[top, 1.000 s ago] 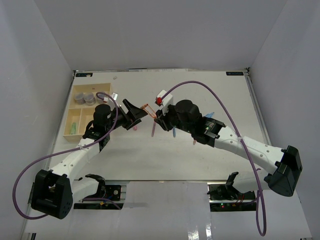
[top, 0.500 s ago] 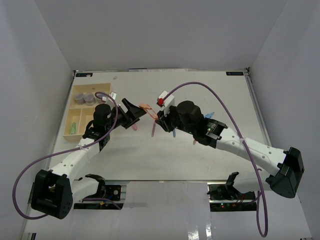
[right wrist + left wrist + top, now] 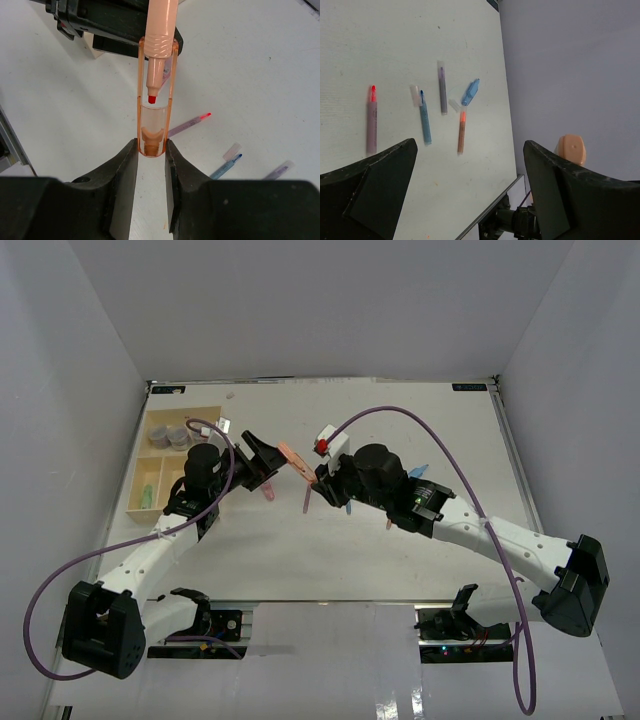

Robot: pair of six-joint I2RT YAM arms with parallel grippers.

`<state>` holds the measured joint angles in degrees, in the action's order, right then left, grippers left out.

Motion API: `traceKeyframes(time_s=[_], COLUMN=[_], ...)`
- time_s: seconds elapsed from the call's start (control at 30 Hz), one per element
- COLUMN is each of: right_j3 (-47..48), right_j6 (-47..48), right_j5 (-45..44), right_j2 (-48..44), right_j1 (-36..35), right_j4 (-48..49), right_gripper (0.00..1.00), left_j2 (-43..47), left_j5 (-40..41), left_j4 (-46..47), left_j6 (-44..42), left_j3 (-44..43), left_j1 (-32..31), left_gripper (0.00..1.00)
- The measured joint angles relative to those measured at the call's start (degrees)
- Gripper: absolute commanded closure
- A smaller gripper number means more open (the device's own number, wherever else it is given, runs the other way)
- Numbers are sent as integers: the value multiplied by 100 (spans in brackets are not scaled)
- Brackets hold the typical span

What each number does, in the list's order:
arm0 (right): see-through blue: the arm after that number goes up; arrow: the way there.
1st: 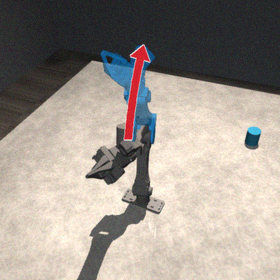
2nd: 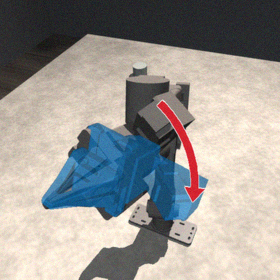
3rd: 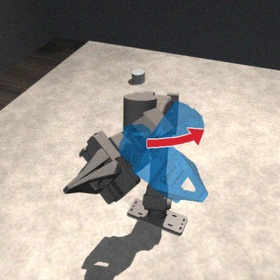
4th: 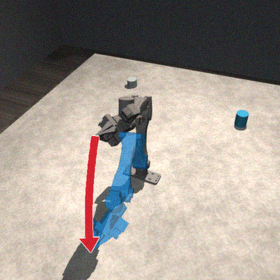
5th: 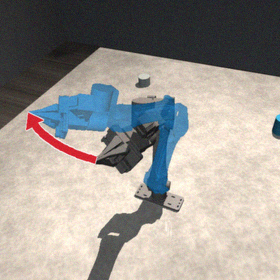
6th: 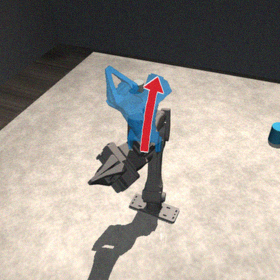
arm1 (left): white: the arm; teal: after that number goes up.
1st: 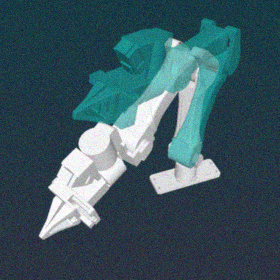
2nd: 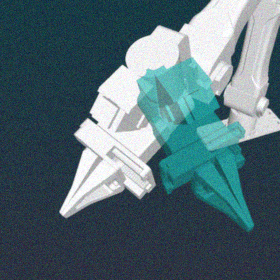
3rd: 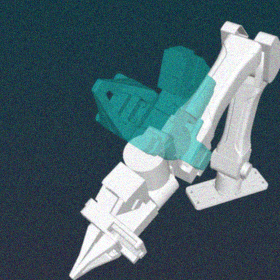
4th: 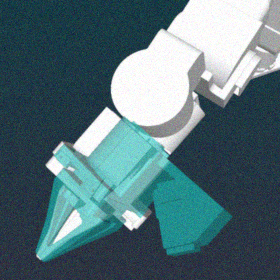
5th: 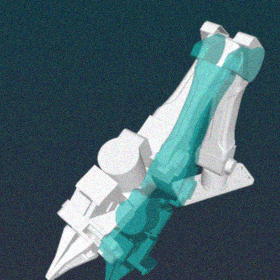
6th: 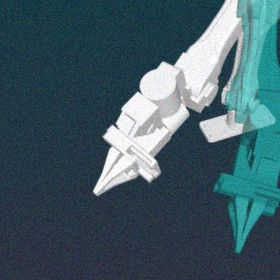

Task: Sort the stationery into containers
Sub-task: Close the pen cap on the pen.

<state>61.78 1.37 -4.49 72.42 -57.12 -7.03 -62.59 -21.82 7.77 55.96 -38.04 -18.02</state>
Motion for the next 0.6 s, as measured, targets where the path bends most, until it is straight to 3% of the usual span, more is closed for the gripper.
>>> traceKeyframes(time_s=[0.6], right_j3=[-498], right_j6=[-81], right_j5=[13], right_j2=[-195], right_j1=[0], right_j4=[592], right_gripper=[88], left_j2=[70], left_j5=[-46], left_j4=[-7], left_j6=[-24], left_j3=[-33], left_j1=[0], left_gripper=[2])
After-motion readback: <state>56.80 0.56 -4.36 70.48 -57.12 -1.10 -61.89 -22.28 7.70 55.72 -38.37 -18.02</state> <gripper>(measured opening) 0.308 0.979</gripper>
